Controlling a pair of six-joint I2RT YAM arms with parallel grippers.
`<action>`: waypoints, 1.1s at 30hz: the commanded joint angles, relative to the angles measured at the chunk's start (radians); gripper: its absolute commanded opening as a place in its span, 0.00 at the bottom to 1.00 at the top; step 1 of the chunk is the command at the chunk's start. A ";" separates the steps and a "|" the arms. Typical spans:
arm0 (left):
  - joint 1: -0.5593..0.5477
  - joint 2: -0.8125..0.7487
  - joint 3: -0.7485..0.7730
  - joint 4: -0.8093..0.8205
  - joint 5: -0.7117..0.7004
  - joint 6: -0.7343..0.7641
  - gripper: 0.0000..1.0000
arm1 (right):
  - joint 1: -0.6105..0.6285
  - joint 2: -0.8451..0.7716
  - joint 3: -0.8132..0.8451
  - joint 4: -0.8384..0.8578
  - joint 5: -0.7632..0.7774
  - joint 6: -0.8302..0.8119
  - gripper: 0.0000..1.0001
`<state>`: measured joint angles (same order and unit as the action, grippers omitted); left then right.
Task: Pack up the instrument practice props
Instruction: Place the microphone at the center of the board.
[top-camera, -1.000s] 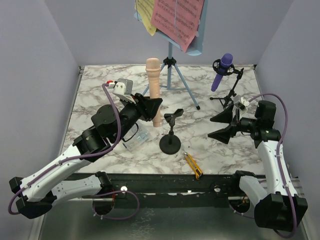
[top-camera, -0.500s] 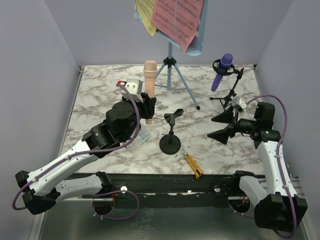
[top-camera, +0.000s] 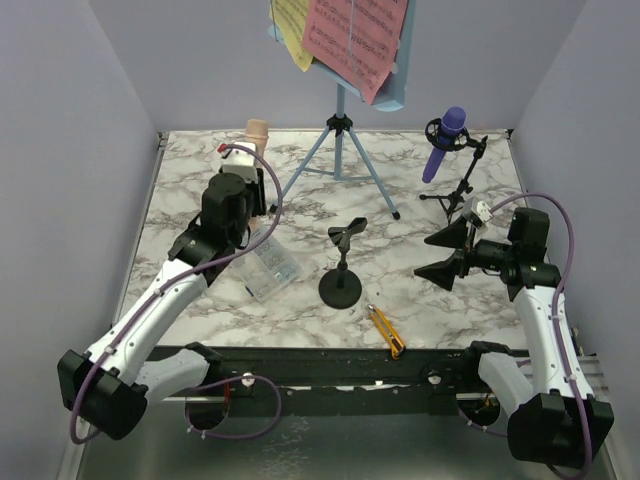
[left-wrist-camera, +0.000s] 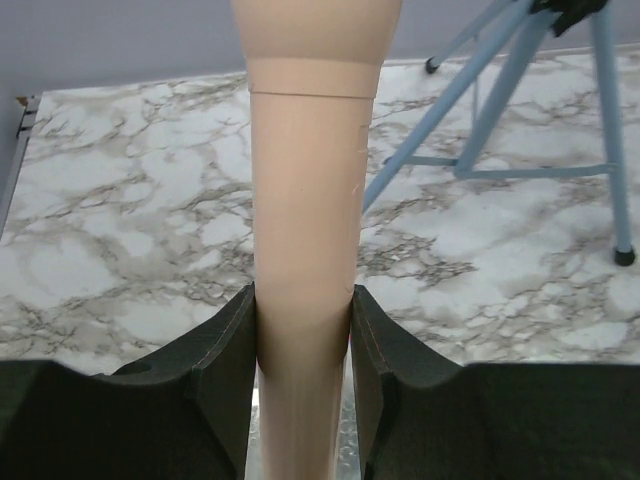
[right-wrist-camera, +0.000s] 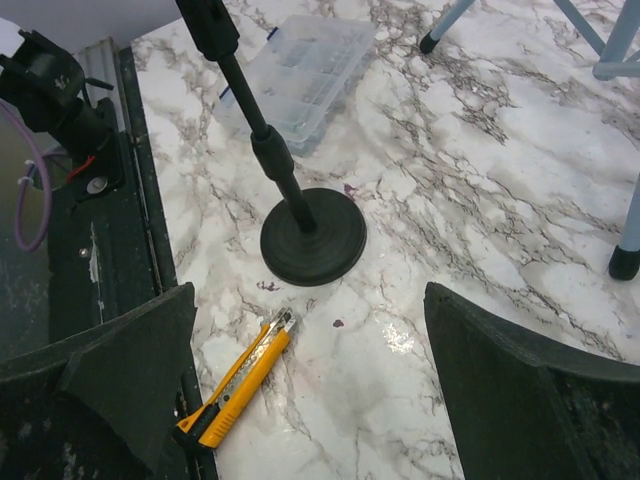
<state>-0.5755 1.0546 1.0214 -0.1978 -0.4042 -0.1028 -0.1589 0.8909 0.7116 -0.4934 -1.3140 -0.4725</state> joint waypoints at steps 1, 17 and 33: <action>0.201 0.057 -0.040 0.117 0.275 0.048 0.00 | -0.004 -0.031 -0.015 0.003 0.030 -0.012 1.00; 0.627 0.500 0.052 0.350 0.390 -0.054 0.00 | -0.005 -0.059 -0.017 -0.003 -0.013 -0.014 1.00; 0.763 1.037 0.520 0.061 0.461 -0.295 0.00 | -0.003 -0.025 -0.010 -0.018 0.008 -0.041 1.00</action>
<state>0.1810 2.0045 1.4281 -0.0555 -0.0074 -0.3180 -0.1589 0.8467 0.7044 -0.4976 -1.3060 -0.4961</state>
